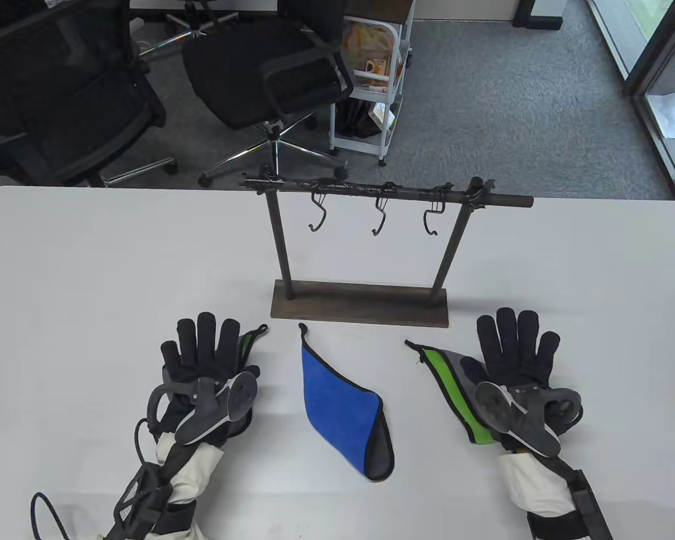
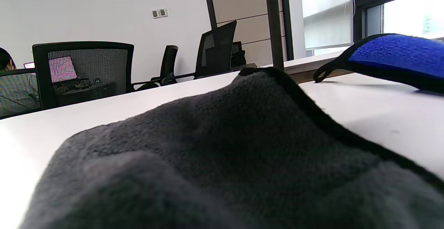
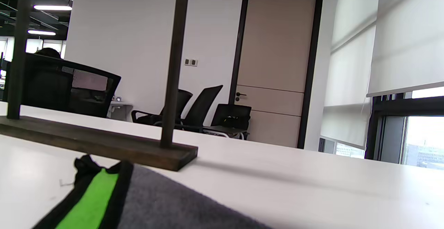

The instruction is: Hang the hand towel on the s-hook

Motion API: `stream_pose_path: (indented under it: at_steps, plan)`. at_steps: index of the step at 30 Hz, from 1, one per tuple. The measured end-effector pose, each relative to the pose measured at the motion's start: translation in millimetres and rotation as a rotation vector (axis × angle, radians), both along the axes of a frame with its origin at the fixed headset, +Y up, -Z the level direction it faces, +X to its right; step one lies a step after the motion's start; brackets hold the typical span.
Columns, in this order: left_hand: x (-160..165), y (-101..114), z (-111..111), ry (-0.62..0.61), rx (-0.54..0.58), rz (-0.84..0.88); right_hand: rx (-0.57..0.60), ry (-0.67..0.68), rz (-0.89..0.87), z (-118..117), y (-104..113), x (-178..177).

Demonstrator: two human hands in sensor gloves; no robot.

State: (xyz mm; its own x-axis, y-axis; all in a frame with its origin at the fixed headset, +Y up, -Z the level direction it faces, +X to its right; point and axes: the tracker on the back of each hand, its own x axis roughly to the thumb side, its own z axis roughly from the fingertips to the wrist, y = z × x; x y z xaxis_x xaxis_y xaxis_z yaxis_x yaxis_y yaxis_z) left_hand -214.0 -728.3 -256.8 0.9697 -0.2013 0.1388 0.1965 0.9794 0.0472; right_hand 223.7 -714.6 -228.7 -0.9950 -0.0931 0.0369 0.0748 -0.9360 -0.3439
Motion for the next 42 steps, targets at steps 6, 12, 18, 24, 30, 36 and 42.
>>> stream_pose_path:
  at_steps: [6, 12, 18, 24, 30, 36, 42]
  plan:
    - [1, 0, 0, 0.0, -0.009, -0.007, -0.013, 0.003, 0.002, 0, 0, -1]
    - [2, 0, 0, 0.001, -0.015, -0.011, -0.034, 0.004, 0.004, 0, 0, -2]
    - [3, -1, 0, 0.001, -0.024, -0.014, -0.046, -0.002, 0.003, -1, -1, -3]
    - [0, 3, -4, 0.033, -0.046, -0.003, -0.054, -0.008, -0.014, -2, 0, -2]
    - [1, 13, -18, 0.068, -0.067, 0.039, -0.057, -0.012, -0.032, -3, 0, 1]
    - [13, 29, -39, 0.129, -0.094, 0.028, -0.058, -0.014, -0.049, -3, 1, 3]
    - [27, 36, -66, 0.209, -0.176, 0.016, -0.06, -0.01, -0.061, -3, 0, 4]
